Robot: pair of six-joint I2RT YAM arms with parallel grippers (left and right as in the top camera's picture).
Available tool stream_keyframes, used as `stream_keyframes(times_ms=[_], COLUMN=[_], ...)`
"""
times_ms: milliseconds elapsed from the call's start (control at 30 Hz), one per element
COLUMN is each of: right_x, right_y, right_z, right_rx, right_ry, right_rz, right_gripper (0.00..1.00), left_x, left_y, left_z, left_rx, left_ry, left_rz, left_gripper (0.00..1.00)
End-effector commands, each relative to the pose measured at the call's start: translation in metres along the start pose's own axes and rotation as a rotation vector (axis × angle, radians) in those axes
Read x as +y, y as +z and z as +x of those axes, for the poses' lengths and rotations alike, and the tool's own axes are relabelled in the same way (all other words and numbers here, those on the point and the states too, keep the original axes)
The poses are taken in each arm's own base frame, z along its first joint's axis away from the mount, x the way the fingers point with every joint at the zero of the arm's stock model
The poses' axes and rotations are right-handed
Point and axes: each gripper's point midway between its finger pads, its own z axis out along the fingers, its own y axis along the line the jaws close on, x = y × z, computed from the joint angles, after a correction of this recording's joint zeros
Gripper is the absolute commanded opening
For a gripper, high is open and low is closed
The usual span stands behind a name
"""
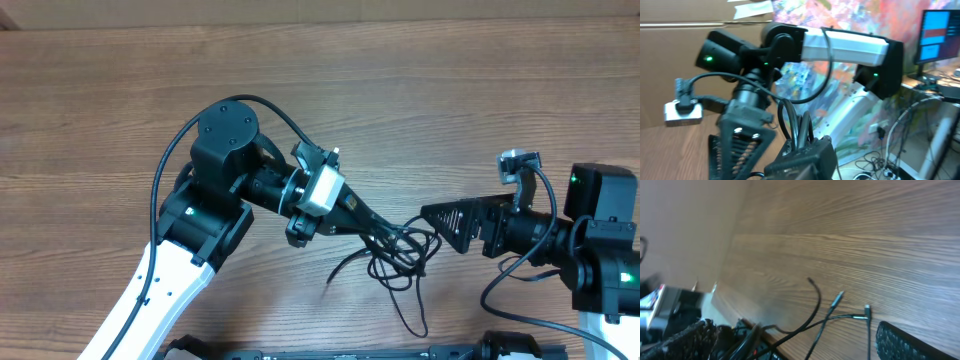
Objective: Untangle cables
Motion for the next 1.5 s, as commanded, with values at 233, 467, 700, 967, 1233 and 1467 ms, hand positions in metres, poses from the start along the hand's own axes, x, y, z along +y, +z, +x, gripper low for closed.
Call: stream_keyframes(times_ms=[233, 467, 700, 967, 1233, 1467], right_x=[0.01, -0.001, 0.0, 0.002, 0.002, -0.002], right_y=[-0.001, -0.002, -0.003, -0.005, -0.006, -0.009], right_z=[0.011, 0.031, 0.04, 0.052, 0.056, 0.071], right_rx=[0.035, 0.104, 0.135, 0.178, 0.192, 0.252], right_ry=[-0.066, -0.037, -0.009, -0.038, -0.037, -0.042], right_rz=[-0.058, 0.004, 0.003, -0.006, -0.008, 0.025], right_gripper=[1.0, 1.0, 1.0, 1.0, 0.98, 0.98], left_x=[0.013, 0.013, 0.058, 0.1, 0.125, 0.142], left_y=[-0.002, -0.003, -0.015, -0.042, -0.064, -0.093], left_z=[-0.024, -0.044, -0.058, -0.07, -0.065, -0.061], left_rx=[-0.02, -0.049, -0.114, -0.241, -0.334, -0.429], left_ry=[0.154, 0.289, 0.175, -0.031, -0.224, -0.353], left_rz=[-0.083, -0.106, -0.382, -0.653, -0.817, -0.947], left_gripper=[0.04, 0.04, 0.04, 0.04, 0.04, 0.04])
